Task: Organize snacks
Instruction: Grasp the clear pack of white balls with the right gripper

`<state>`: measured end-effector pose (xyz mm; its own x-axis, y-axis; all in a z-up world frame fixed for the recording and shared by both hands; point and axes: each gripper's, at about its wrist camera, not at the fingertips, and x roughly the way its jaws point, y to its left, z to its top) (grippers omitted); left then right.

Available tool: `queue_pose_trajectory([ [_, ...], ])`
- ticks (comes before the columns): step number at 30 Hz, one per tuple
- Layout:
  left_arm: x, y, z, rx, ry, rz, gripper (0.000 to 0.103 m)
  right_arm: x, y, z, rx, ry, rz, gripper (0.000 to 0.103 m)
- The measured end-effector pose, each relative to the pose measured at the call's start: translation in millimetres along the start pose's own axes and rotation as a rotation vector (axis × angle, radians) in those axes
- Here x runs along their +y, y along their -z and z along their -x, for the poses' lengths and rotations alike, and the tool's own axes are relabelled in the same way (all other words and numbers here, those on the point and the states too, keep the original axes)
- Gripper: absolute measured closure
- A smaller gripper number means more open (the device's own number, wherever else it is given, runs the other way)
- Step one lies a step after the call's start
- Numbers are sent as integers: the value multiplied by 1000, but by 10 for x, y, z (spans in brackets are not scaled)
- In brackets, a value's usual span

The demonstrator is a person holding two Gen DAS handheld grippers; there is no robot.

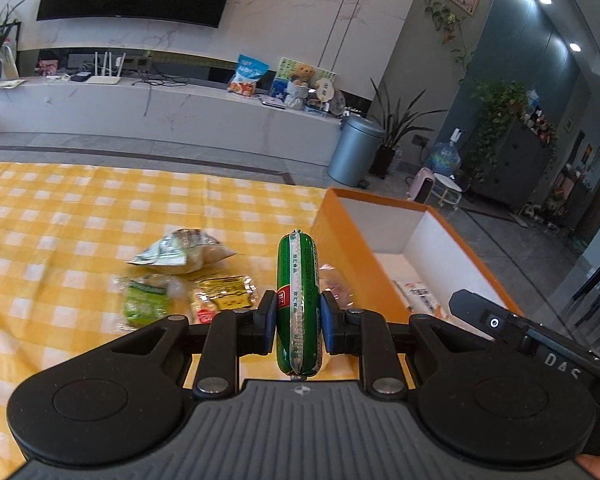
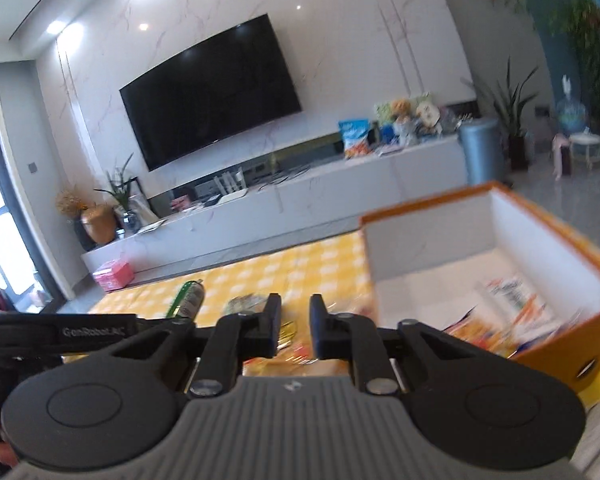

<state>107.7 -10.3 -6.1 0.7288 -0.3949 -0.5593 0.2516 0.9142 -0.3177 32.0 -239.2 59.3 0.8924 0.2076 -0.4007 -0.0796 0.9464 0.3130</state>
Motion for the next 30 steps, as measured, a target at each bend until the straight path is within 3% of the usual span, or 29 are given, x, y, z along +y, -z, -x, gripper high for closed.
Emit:
queue_pose_trajectory([
  [2,-36,6,-81,10,1,0,78,-146,-1,-43,24,29,-42,87],
  [5,-54,53,-147,28,-8,-3,78,-312,63,-103,70,-2,-106,88],
  [8,-31,104,-166,49,-14,-3,78,-350,127,-123,96,13,-73,88],
  [11,21,142,-166,59,-21,1,78,-373,165,-137,175,-37,-60,84],
  [14,66,153,-187,71,-27,17,78,-208,210,-65,217,-80,37,66],
  [17,82,166,-176,71,-30,19,78,-25,260,-19,284,-131,95,66],
  [22,109,170,-118,69,-28,27,78,178,420,-133,390,-109,169,65],
  [26,130,187,-94,68,-22,32,78,233,535,-276,460,-68,199,38],
  [30,158,220,-90,82,-12,42,78,294,699,-449,531,-27,230,26],
])
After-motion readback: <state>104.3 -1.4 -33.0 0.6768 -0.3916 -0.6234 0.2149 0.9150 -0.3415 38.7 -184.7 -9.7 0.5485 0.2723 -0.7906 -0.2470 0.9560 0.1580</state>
